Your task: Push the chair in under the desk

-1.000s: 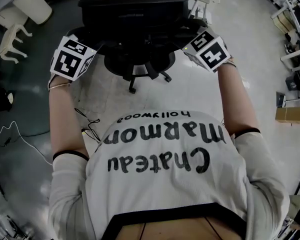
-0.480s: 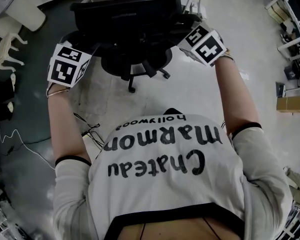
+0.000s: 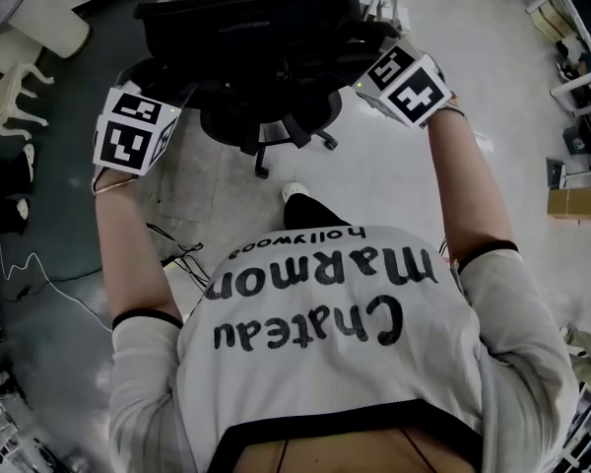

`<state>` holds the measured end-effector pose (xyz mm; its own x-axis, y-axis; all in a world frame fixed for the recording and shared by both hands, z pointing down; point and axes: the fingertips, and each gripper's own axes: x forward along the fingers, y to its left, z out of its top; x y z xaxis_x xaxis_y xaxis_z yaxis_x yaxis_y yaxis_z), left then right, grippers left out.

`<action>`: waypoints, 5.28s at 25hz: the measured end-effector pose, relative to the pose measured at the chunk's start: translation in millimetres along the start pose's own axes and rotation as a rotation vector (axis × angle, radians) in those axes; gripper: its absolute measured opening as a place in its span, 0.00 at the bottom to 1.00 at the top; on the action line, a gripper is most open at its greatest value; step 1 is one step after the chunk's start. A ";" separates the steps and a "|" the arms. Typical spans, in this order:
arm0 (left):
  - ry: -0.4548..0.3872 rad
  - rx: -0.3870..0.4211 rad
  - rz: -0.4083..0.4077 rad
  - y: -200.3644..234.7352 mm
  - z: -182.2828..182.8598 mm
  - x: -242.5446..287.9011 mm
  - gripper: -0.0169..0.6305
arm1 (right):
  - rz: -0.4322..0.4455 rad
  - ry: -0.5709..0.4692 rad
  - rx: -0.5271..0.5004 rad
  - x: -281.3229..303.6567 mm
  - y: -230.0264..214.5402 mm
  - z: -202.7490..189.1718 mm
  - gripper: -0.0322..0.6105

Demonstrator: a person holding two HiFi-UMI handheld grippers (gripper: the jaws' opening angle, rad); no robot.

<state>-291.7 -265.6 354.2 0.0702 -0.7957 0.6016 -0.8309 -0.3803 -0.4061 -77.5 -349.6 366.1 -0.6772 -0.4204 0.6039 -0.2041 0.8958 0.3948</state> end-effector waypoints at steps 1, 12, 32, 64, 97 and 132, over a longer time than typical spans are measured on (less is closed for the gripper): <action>0.000 -0.001 -0.004 0.2 -0.4 0.4 0.41 | 0.003 0.003 0.000 0.9 -0.1 0.2 0.49; 0.010 -0.014 0.022 5.8 -0.8 6.9 0.41 | 0.007 -0.028 -0.019 13.9 -9.6 1.7 0.49; 0.033 -0.056 0.047 79.4 -6.8 41.3 0.42 | 0.030 -0.068 -0.029 77.5 -50.0 44.2 0.47; 0.028 -0.019 -0.038 173.2 -37.0 70.4 0.42 | 0.052 -0.107 -0.060 131.0 -37.3 104.1 0.45; -0.144 0.196 -0.205 307.4 -74.6 118.4 0.41 | -0.200 0.116 0.083 240.0 -35.0 189.2 0.44; -0.301 0.222 -0.018 295.7 -53.4 77.6 0.40 | -0.145 0.108 0.132 237.6 -41.6 186.6 0.42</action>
<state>-561.5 -414.6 317.6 0.2705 -0.8780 0.3948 -0.6900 -0.4628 -0.5565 -361.8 -459.8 363.9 -0.5563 -0.5525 0.6207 -0.3894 0.8332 0.3926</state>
